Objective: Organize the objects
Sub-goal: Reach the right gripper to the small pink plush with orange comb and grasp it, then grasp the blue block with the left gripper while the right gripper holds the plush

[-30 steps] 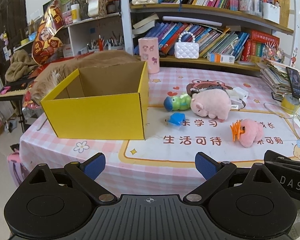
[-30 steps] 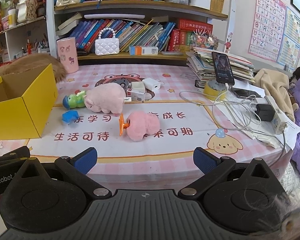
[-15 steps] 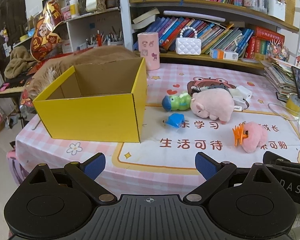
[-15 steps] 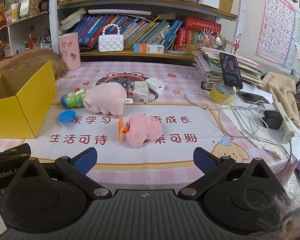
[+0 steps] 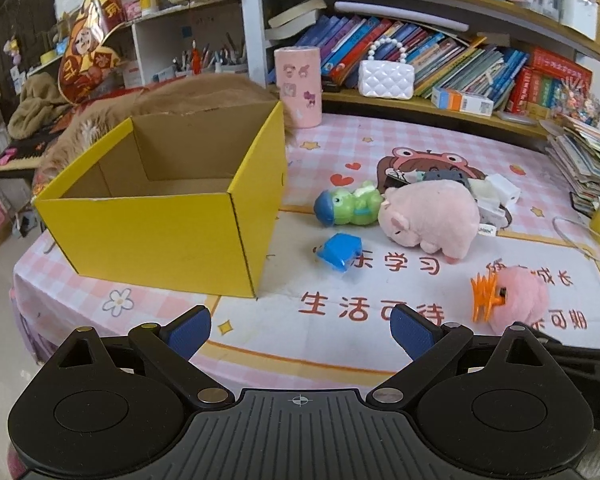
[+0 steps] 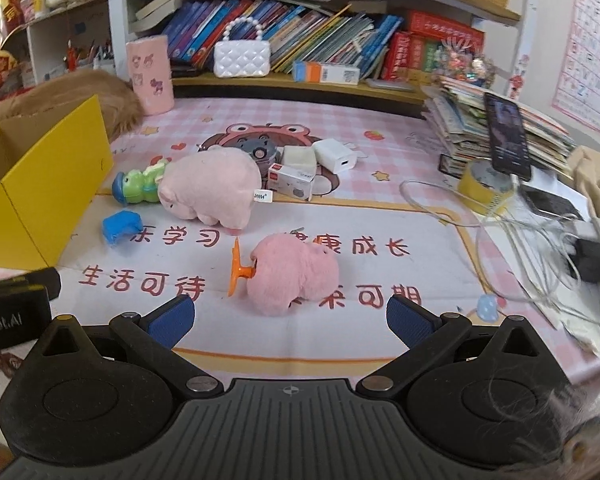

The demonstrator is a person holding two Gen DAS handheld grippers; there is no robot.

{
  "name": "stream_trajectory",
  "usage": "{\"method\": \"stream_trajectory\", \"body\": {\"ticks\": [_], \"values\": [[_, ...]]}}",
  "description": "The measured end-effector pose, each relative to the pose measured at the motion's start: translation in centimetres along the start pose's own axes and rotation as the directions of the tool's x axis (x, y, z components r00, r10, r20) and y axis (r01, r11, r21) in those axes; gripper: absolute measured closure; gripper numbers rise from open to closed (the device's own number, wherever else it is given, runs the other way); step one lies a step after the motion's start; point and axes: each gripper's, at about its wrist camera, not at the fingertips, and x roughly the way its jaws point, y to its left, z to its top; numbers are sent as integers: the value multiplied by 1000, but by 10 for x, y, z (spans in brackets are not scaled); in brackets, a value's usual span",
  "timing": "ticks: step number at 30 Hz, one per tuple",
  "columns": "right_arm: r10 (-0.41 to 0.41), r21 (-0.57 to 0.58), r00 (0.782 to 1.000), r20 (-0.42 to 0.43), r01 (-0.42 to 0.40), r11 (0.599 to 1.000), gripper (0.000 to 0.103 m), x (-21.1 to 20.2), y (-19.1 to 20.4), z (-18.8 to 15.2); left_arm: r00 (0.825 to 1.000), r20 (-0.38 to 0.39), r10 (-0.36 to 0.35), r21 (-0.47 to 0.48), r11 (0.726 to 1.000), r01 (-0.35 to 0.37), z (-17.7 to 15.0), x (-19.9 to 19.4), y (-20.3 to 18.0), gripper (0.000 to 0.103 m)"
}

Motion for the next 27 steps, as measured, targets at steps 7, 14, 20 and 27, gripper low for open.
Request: {"method": "stream_trajectory", "body": {"ticks": [7, 14, 20, 27], "values": [[38, -96, 998, -47, -42, 994, 0, 37, -8, 12, 999, -36, 40, -46, 998, -42, 8, 16, -9, 5], [93, -247, 992, -89, -113, 962, 0, 66, -6, 18, 996, -44, 75, -96, 992, -78, 20, 26, -17, 5], [127, -362, 985, -115, -161, 918, 9, 86, -3, 15, 996, -37, 79, -117, 990, -83, 28, 30, -29, 5], [187, -346, 974, -126, -220, 912, 33, 93, -19, 28, 999, -21, 46, -116, 992, -48, 36, 38, -46, 9]]}}
